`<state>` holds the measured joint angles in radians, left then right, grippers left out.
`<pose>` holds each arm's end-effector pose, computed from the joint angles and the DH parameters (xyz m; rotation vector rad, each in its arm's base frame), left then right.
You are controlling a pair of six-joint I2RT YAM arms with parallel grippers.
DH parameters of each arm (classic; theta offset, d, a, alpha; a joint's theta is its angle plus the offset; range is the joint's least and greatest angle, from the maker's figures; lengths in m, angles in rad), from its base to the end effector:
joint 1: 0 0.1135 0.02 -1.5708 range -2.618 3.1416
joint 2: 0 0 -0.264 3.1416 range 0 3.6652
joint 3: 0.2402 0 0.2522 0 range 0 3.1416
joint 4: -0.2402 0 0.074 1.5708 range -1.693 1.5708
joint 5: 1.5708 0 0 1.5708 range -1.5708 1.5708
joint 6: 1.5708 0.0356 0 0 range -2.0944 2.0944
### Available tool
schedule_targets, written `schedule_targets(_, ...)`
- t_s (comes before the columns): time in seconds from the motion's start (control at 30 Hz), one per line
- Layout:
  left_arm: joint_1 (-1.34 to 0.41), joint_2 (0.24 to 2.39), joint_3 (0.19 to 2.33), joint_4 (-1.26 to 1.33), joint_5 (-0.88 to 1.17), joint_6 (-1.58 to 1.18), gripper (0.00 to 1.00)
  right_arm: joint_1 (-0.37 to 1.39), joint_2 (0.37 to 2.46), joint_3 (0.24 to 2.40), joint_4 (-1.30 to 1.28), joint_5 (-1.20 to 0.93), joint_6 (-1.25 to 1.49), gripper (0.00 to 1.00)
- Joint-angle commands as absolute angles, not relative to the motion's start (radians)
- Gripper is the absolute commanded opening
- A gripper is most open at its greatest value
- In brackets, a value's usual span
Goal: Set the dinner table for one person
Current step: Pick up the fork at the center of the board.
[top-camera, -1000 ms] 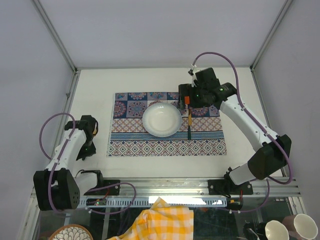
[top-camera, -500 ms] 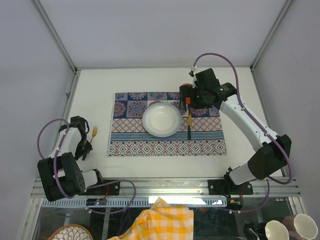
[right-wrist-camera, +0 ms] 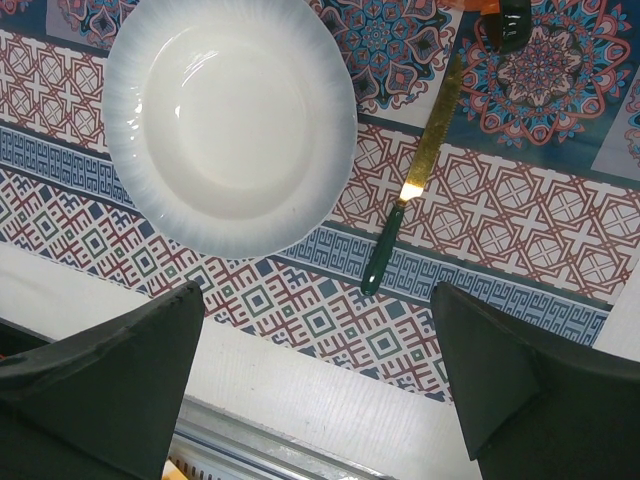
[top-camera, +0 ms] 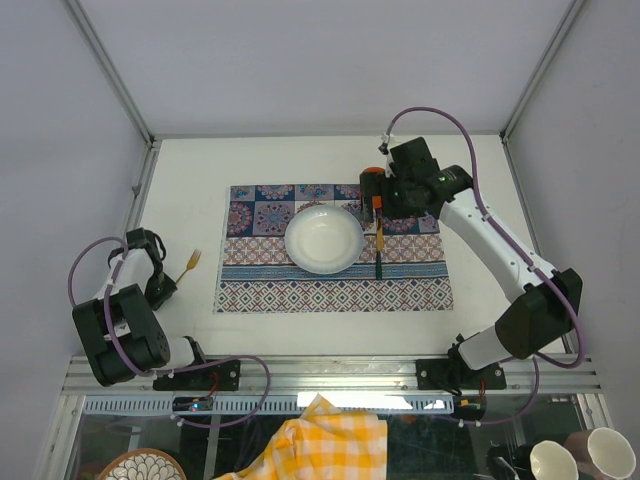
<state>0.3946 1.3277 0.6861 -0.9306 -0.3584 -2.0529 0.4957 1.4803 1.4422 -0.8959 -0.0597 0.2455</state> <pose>0.1692 0.0840 0.1639 -2.6869 0.9722 0.3511 0.2702 0.1485 0.3390 -0.3422 2.5206 0.3744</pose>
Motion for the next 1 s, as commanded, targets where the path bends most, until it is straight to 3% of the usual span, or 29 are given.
schedule_targets(0.0,0.407,1.336,0.662,-0.856,-0.311,-2.256,0.16,0.502,1.484,1.456,-0.884,-0.056,0.253,1.00)
schedule_targets(0.4,0.413,1.279,0.712,-0.856,-0.347,-2.211,0.18,0.504,1.506,1.453,-0.877,-0.075,0.265,1.00)
schedule_targets(0.47,0.413,1.277,0.723,-0.867,-0.357,-2.211,0.22,0.505,1.509,1.453,-0.876,-0.075,0.265,1.00)
schedule_targets(0.67,0.415,1.324,0.744,-0.867,-0.382,-2.190,0.47,0.508,1.515,1.453,-0.879,-0.074,0.264,1.00)
schedule_targets(0.97,0.449,1.401,0.700,-0.776,-0.333,-2.150,0.46,0.509,1.511,1.453,-0.889,-0.053,0.264,0.99)
